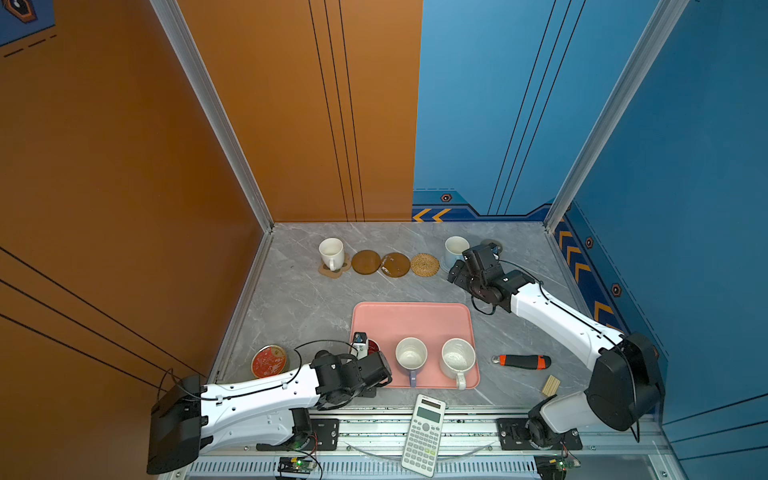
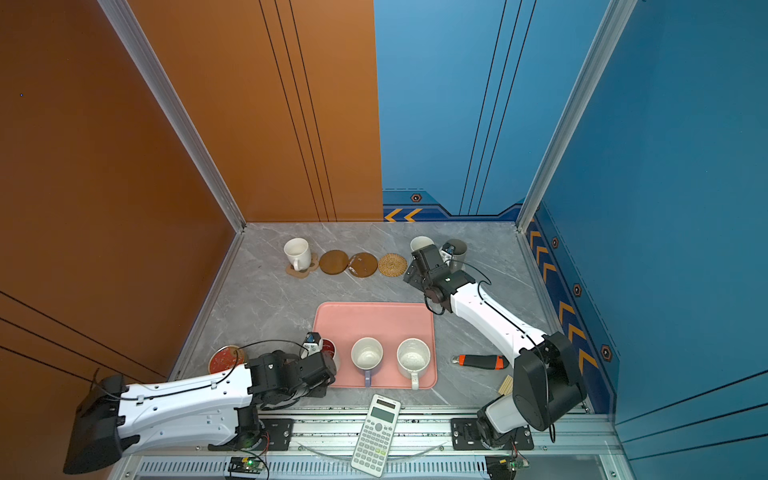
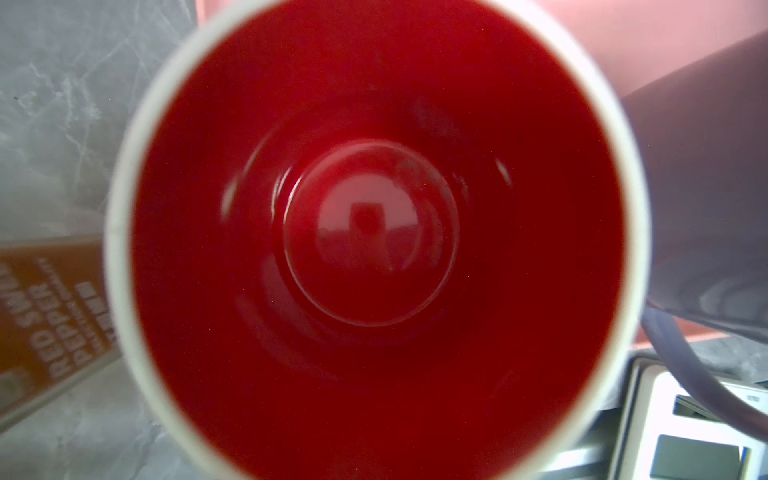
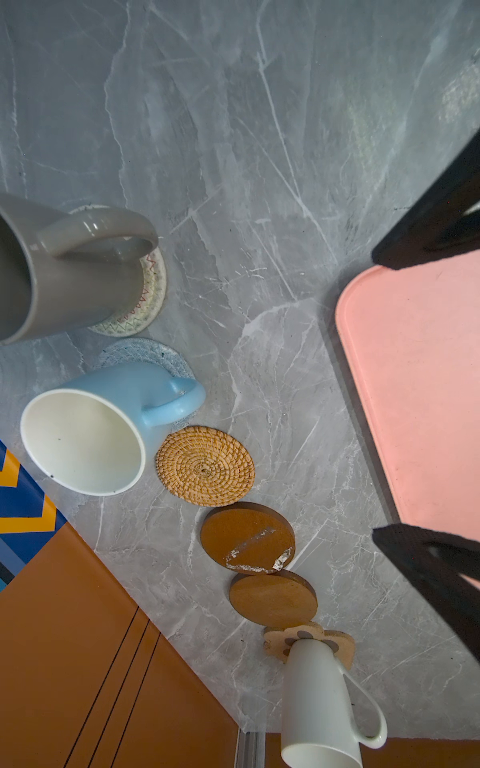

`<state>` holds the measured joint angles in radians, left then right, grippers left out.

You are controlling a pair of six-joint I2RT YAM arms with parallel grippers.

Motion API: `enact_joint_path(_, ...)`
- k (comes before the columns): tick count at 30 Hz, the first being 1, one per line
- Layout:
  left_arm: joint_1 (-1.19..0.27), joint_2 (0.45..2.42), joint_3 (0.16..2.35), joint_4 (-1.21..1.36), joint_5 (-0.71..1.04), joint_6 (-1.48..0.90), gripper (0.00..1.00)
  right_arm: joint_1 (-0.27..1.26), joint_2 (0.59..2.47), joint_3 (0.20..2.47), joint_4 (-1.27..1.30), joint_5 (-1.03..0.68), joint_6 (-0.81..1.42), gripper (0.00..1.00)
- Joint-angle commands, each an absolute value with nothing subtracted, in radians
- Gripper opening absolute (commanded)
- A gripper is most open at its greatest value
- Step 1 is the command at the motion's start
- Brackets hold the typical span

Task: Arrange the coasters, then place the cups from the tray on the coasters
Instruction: 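Lower the left gripper into the red-lined mug and grip its rim, then lift the red-lined mug off the tray with the left gripper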

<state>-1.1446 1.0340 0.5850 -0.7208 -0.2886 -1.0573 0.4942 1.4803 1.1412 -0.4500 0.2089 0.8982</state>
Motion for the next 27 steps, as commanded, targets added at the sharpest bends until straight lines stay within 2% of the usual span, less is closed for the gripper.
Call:
enact_joint_path(1,-1.146,1.022,0.637,-0.727,-0.354,-1.029,0.00,0.488,1.485,1.136,-0.448,0.199,0.911,0.94)
enact_joint_path(14,-1.121,1.059,0.722,-0.741,-0.425,-0.945,0.00,0.483,1.493,1.137,-0.448,0.189,0.909,0.94)
enact_joint_path(27,-0.952,1.120,0.823,-0.694,-0.422,-0.776,0.00,0.480,1.494,1.141,-0.446,0.180,0.906,0.95)
